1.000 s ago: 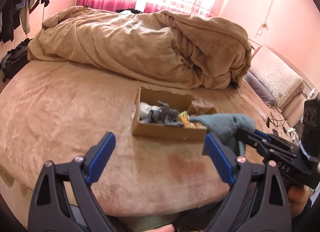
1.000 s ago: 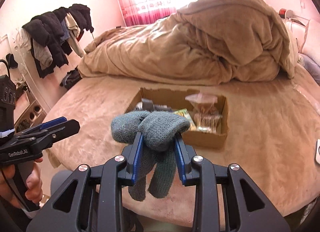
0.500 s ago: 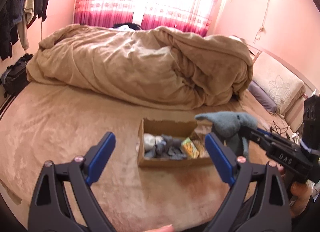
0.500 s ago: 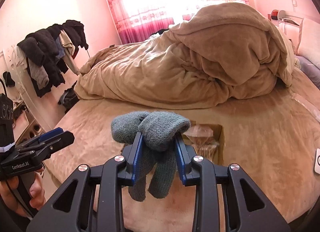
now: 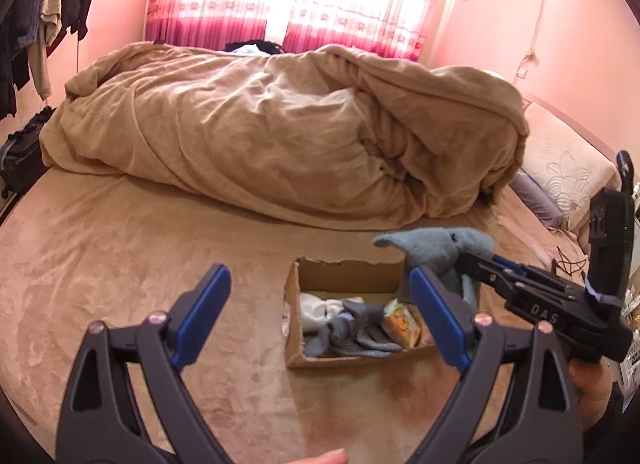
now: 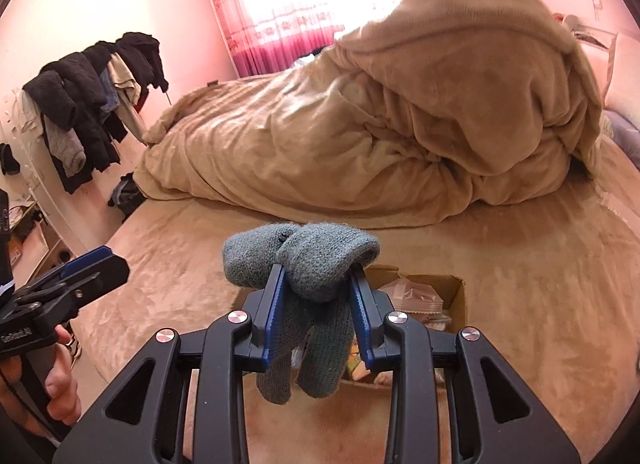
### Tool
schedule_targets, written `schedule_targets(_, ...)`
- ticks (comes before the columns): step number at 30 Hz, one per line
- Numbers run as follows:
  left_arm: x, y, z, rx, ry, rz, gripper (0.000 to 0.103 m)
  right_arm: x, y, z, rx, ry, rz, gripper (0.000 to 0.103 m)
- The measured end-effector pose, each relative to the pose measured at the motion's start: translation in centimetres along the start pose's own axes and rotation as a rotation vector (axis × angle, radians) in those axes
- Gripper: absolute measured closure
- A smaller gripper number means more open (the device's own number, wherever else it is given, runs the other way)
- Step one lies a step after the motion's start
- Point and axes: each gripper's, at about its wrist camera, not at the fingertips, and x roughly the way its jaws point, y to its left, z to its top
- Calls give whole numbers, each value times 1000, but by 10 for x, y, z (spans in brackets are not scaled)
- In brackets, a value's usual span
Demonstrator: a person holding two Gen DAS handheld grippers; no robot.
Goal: Organize objects
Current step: 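Carry the grey knit gloves over the box with the right tool, then lower the grey knit gloves into the box and open the right tool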
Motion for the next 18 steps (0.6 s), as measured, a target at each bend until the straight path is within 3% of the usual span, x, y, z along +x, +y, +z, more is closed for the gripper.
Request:
schedule_targets(12,56,31,-15,-44,65,16,11,89,-6,-18,9,121,-1,70)
schedule_targets(18,69,42,-25,-65,90,22,11,123,-8,-34,16,190,-43,69)
